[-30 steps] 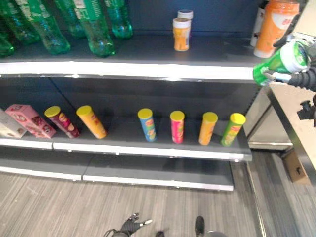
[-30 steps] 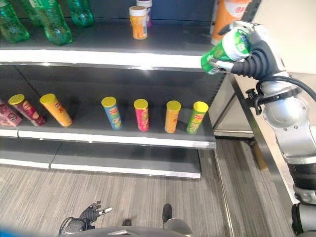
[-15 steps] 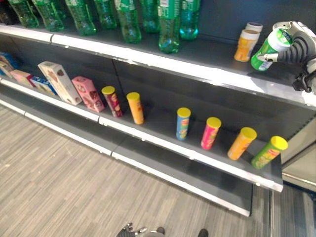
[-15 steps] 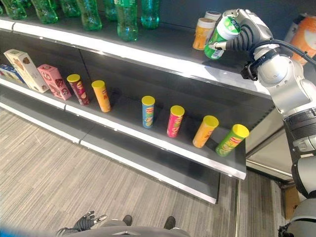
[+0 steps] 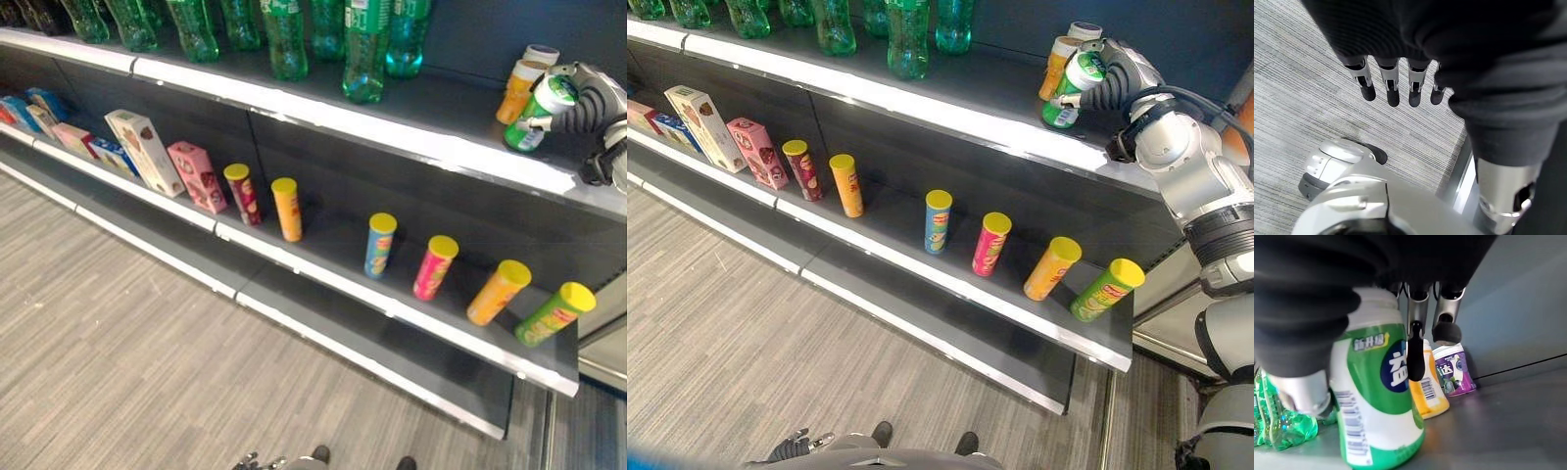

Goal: Put the goods on the table back onto the shelves and tidy them up.

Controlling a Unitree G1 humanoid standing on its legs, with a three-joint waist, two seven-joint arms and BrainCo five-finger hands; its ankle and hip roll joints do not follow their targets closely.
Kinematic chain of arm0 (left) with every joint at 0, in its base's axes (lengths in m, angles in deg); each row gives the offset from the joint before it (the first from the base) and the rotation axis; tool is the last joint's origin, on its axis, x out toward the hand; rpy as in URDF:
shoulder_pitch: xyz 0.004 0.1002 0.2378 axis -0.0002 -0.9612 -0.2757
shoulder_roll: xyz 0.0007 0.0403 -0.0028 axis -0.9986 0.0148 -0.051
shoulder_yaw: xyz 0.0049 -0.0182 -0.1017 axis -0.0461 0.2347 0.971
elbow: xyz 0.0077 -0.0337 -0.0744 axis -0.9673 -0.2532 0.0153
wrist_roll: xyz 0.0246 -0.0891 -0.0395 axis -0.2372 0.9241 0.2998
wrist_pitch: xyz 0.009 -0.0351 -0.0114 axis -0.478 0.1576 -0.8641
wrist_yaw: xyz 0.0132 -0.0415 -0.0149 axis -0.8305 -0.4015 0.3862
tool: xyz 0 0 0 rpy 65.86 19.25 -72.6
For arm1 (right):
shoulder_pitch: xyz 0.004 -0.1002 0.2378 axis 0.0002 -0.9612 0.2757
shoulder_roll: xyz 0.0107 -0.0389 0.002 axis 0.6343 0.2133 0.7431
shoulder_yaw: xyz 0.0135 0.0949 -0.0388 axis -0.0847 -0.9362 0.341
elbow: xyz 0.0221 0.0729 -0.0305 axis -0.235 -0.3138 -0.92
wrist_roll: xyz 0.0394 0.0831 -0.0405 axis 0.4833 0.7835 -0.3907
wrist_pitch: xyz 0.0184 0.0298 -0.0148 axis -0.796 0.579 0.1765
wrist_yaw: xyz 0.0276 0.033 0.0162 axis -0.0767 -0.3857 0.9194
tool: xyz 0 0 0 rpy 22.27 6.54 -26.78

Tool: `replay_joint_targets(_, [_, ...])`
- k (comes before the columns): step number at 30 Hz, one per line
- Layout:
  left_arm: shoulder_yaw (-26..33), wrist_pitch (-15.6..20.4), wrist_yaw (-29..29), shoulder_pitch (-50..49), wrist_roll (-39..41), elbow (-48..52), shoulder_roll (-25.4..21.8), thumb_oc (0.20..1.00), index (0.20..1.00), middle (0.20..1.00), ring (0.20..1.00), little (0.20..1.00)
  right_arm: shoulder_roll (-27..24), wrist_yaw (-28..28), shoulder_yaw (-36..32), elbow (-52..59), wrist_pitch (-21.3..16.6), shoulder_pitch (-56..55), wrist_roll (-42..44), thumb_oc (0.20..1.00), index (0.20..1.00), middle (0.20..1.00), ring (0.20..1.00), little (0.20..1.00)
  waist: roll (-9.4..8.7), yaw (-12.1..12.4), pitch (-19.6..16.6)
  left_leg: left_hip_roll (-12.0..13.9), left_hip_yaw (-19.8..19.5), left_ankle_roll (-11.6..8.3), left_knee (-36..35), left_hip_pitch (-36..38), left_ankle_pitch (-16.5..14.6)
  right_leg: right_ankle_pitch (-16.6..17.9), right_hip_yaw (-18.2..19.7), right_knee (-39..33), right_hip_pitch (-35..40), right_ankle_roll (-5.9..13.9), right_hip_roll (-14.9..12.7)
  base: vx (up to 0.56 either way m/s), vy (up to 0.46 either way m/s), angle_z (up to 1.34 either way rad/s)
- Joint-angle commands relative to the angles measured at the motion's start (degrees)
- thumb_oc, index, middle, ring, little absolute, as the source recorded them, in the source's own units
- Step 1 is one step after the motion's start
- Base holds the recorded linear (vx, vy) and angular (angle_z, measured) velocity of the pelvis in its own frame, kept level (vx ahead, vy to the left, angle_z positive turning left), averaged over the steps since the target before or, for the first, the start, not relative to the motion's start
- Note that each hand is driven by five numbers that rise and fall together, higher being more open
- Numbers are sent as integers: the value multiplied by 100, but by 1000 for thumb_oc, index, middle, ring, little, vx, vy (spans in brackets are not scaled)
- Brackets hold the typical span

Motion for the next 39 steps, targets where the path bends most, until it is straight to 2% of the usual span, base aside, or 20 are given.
replay_joint_targets(1, [-239,123,47,241,120,8,-395,1000,1000,1000,1000,1000,-124,-65,371,82,-134,592,372,200,200,200,200,200,-321,31,-83,222,780,-352,-85,-46,19,-487,154,72,318,207,-111,0,0,0])
replay_joint_targets(29, [-184,159,-13,87,115,119,-374,1000,1000,1000,1000,1000,-249,272,904,507,-199,845,488,200,200,200,200,200,-411,32,-27,213,891,-280,-85,63,-109,-510,290,98,334,224,-129,2,2,0])
replay_joint_targets(30, [-273,261,12,181,-54,26,-411,1000,1000,1000,1000,1000,-92,292,813,513,-195,670,475,200,200,200,200,200,-414,-28,-31,218,906,-276,-85,83,-115,-510,313,102,333,223,-128,0,0,0])
replay_joint_targets(33, [-211,129,-97,259,65,-36,-463,1000,1000,1000,1000,1000,-113,335,945,440,-138,908,473,200,200,200,200,200,-421,-17,-39,210,914,-269,-85,92,-130,-512,337,96,342,229,-124,9,10,-6])
replay_joint_targets(39, [-182,117,-130,250,83,-22,-499,1000,1000,1000,1000,1000,-194,372,1187,316,-65,1084,264,200,200,200,200,200,-434,-46,-24,216,935,-272,-85,92,-136,-505,351,96,327,235,-125,1,3,-2])
